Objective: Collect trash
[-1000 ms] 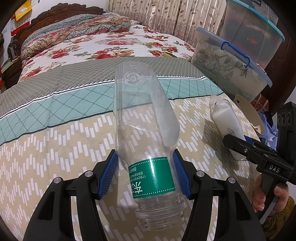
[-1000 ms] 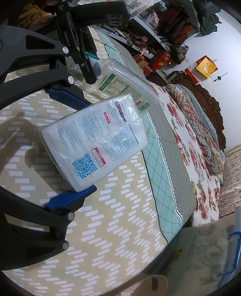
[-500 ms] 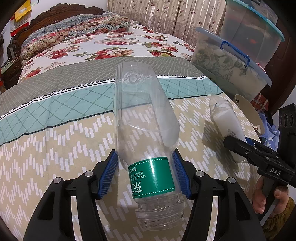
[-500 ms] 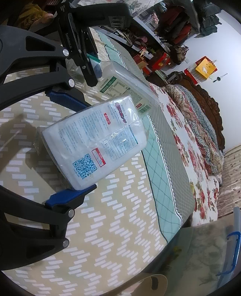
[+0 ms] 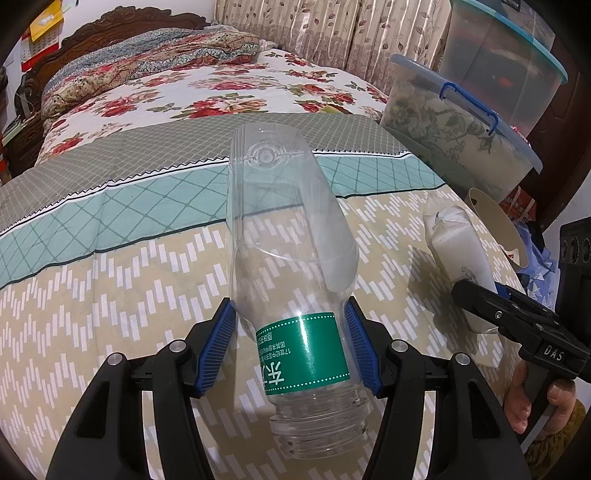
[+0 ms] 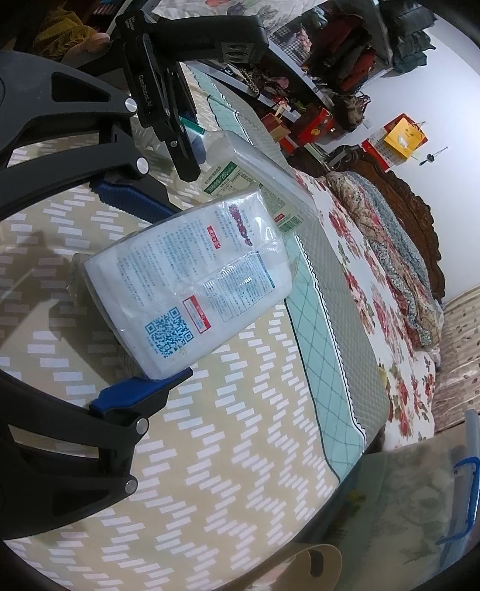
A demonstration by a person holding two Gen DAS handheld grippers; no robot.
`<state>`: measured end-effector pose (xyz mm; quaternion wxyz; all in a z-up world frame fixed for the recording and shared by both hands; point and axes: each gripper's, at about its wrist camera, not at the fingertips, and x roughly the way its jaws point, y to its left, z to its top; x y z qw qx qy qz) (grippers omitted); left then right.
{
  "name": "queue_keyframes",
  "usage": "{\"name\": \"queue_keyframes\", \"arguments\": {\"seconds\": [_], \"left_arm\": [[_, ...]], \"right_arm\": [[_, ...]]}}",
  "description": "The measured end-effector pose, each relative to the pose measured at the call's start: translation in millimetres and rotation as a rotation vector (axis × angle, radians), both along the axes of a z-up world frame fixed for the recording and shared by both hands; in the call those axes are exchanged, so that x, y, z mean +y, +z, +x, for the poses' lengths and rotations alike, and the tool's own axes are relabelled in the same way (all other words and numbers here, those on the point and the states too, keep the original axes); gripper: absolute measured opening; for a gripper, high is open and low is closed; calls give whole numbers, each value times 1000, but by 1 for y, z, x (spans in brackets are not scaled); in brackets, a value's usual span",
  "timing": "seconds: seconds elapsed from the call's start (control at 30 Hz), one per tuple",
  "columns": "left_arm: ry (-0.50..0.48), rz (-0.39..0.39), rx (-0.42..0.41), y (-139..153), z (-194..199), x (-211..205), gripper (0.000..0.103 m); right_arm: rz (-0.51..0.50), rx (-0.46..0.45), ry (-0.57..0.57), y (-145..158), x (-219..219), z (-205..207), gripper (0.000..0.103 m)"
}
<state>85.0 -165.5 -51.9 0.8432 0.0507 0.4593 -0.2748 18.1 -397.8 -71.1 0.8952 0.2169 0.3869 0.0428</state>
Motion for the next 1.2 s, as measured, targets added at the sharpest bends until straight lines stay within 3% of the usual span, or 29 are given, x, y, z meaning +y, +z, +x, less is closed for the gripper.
{"name": "queue_keyframes", "arguments": {"seconds": [1.2], "left_arm": [[-7, -24, 11, 1, -1, 4, 57]], "right_arm": [[0, 6, 3, -1, 0, 0, 75]]}}
